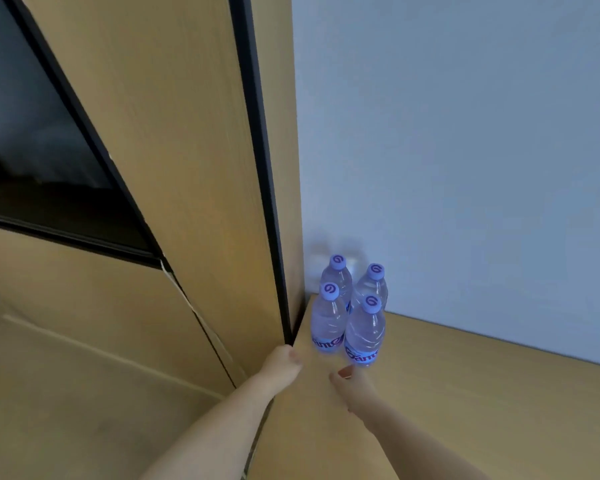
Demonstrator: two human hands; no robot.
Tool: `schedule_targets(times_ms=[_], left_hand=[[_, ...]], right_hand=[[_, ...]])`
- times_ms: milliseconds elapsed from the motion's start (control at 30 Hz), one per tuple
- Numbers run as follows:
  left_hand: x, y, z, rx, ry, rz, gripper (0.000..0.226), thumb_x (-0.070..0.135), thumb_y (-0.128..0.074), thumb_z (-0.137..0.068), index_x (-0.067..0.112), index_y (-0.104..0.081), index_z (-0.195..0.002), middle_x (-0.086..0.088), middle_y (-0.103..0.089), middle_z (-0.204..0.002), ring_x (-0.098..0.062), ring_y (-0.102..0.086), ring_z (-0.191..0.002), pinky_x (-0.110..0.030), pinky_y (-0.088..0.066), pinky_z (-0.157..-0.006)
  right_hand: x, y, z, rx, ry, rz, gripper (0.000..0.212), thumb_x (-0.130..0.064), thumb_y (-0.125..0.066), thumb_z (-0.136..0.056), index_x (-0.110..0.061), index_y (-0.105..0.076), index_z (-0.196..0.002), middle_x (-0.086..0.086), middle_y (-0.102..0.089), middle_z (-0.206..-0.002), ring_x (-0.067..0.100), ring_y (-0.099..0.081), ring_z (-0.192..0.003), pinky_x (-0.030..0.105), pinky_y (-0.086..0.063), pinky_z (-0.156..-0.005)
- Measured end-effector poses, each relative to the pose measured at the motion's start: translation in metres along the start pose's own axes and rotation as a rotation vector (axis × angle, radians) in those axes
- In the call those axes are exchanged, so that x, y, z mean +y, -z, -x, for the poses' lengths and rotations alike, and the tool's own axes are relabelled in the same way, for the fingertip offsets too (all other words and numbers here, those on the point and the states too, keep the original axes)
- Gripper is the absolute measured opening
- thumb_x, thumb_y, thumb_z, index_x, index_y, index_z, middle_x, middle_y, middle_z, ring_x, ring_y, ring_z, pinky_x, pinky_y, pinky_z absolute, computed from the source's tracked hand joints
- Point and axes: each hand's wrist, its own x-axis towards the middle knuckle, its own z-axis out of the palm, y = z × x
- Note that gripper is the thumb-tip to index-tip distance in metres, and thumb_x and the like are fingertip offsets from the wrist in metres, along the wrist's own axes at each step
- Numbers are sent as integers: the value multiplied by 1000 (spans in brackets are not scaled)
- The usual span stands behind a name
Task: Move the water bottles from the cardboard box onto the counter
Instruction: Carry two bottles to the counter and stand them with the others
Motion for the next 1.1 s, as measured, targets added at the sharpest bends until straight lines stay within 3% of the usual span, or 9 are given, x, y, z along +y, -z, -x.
schedule_targets(times_ms=[100, 233, 400, 533, 667, 733, 800, 1000, 1100], left_hand=[[-34, 12, 15, 59, 78, -16, 11, 18, -46, -98, 20, -56, -100, 1, -58, -99, -17, -56, -94, -27, -45, -81], [-90, 38, 44, 161, 207, -39, 17, 17, -45, -98, 18, -61, -104, -4, -63, -112, -20, -58, -101, -28, -45, -84], [-159, 88, 84, 290, 317, -80, 28, 12, -45, -94, 21, -68, -107, -4, -67, -117, -21, -61, -110, -23, -44, -83], [-210, 141, 112, 357, 351, -59, 29, 8, -45, -93, 11, -70, -109, -9, -68, -115, -23, -62, -112, -24, -46, -86], [-270, 205, 150, 434, 377, -27, 28, 5, -47, -92, 5, -69, -111, -12, -68, -115, -24, -63, -109, -25, -47, -86], [-302, 239, 175, 495, 407, -41, 29, 5, -47, -90, 8, -69, -109, -13, -69, -112, -24, -65, -105, -27, -49, -81], [-335, 273, 203, 572, 448, -57, 29, 8, -47, -91, 11, -69, -110, -12, -69, -114, -24, -64, -106, -26, -49, -81], [-422, 358, 282, 686, 603, 9, 33, 13, -44, -95, 13, -59, -124, -10, -60, -130, -25, -56, -121, -26, -43, -94], [-460, 383, 302, 728, 651, 70, 32, 13, -43, -96, 11, -60, -123, -11, -61, -128, -26, -56, -120, -30, -45, -96]], right_hand=[[-12, -23, 3, -88, 76, 129, 15, -26, -53, -92, -14, -46, -93, 1, -52, -94, 14, -49, -79, 31, -46, -78], [-31, -67, 19, -185, 183, 198, 17, -28, -51, -95, -16, -42, -105, 2, -48, -107, 17, -48, -93, 24, -36, -78], [-75, -126, 58, -348, 321, 364, 29, -33, -48, -96, -13, -49, -118, 0, -55, -97, 16, -55, -89, 25, -41, -72], [-129, -181, 88, -431, 423, 448, 13, -28, -46, -98, -15, -47, -95, -2, -46, -77, 12, -45, -68, 25, -36, -62], [-181, -251, 119, -496, 508, 573, 21, -29, -44, -99, -15, -55, -87, 3, -54, -84, 15, -52, -75, 28, -39, -72], [-203, -291, 135, -545, 540, 662, 27, -28, -44, -100, -10, -61, -110, 11, -62, -107, 24, -61, -98, 33, -46, -86], [-225, -332, 150, -575, 564, 730, 38, -26, -43, -101, -2, -53, -129, 15, -57, -129, 30, -55, -118, 34, -44, -96], [-272, -447, 182, -680, 604, 872, 50, -28, -40, -103, 2, -34, -142, 17, -38, -148, 27, -40, -135, 27, -35, -103], [-292, -507, 191, -715, 657, 946, 50, -27, -42, -102, 3, -33, -142, 19, -37, -149, 18, -43, -118, 27, -35, -103]])
